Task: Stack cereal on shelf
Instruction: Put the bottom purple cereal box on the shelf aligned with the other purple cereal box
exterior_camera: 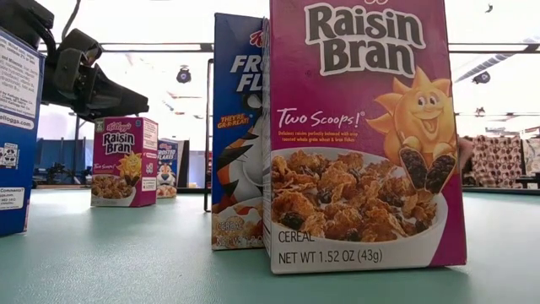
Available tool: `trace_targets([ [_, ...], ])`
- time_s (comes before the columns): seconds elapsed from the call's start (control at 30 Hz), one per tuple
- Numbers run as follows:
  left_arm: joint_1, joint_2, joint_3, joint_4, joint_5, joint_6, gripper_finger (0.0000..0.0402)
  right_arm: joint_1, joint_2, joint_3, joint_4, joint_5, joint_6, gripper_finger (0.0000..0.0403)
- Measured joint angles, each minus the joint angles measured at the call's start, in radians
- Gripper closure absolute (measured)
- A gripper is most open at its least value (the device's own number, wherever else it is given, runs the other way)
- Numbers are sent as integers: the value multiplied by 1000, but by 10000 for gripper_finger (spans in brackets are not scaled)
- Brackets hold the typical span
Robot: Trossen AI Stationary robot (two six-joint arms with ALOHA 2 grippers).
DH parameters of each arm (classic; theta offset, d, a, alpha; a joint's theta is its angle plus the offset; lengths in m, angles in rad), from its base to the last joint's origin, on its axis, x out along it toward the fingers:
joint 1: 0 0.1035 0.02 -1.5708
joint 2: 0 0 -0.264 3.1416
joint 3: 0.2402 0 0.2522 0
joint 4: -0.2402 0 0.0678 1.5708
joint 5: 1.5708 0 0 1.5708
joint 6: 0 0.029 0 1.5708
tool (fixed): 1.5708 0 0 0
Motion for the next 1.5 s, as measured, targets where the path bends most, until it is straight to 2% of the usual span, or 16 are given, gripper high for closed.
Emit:
trace_targets([
  [0.13, 0, 0, 0, 0, 0, 0, 184, 0, 0, -32, 79, 74, -114, 156],
  [0.33, 0, 0, 0, 0, 0, 0, 184, 0, 0, -69, 263, 149, -400, 156],
  [0.53, 0, 0, 0, 0, 0, 0, 184, -5, 0, -92, 406, 172, -647, 156],
  [0.67, 0, 0, 0, 0, 0, 0, 184, -8, 0, -104, 463, 191, -740, 154],
  [1.1, 0, 0, 0, 0, 0, 0, 184, -101, 1, -154, 550, 127, -777, 89],
  [1.5, 0, 0, 0, 0, 0, 0, 184, -168, 0, -211, 681, 19, -795, 78],
])
